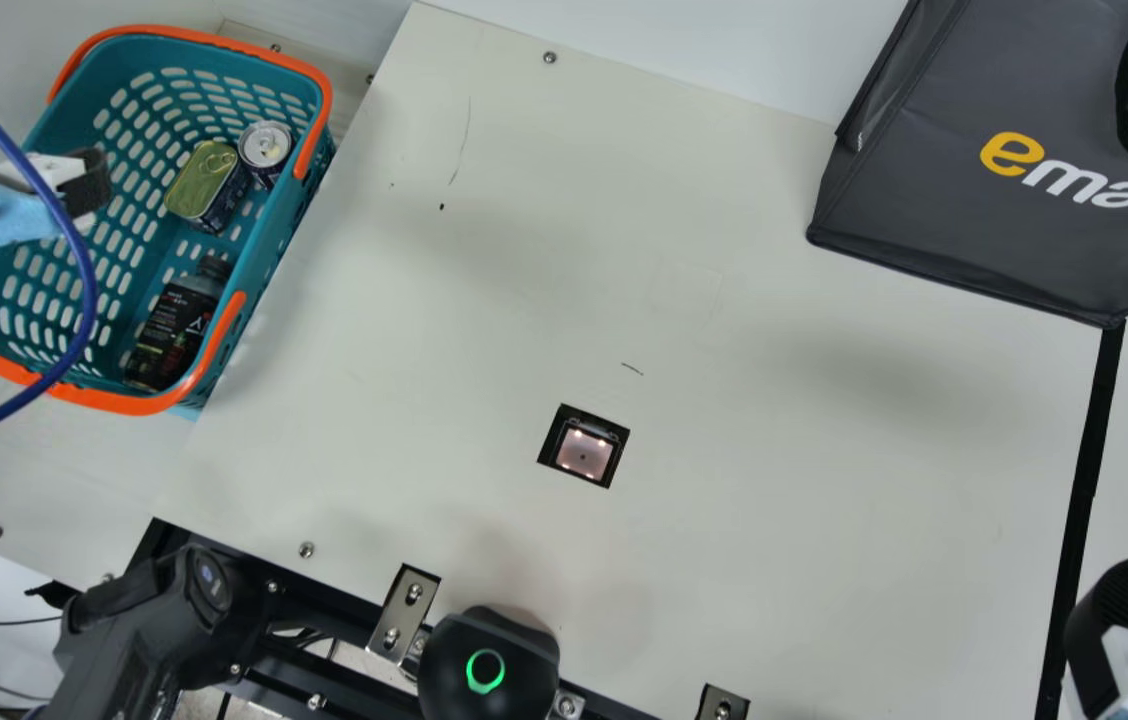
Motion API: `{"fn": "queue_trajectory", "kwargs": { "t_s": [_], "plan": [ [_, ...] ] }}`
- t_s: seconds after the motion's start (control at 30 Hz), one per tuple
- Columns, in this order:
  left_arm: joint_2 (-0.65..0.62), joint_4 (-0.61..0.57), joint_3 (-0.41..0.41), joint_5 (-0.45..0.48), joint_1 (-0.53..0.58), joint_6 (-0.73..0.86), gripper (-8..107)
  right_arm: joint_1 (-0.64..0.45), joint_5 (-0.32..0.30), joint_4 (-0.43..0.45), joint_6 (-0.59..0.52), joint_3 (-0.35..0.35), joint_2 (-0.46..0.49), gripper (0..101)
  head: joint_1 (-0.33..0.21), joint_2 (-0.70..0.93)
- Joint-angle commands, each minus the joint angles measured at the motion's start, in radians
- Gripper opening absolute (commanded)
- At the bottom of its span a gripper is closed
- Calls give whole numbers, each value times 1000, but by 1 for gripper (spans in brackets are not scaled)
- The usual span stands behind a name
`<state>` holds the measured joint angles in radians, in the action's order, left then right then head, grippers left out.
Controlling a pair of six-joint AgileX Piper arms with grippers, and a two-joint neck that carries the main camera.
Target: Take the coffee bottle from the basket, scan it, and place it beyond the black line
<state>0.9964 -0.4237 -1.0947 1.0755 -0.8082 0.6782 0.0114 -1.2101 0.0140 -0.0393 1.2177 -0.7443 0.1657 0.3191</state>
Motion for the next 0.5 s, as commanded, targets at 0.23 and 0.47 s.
{"fn": "queue_trajectory", "kwargs": {
  "t_s": [0.23, 0.47],
  "plan": [
    [49, -40, 18, -4, -67, 145, 90, 0, 0, 0, 0, 0, 0, 91, -27, 2],
    [90, -44, 34, -35, -69, 192, 90, 0, 0, 0, 0, 0, 0, 91, -27, 2]
  ]
}}
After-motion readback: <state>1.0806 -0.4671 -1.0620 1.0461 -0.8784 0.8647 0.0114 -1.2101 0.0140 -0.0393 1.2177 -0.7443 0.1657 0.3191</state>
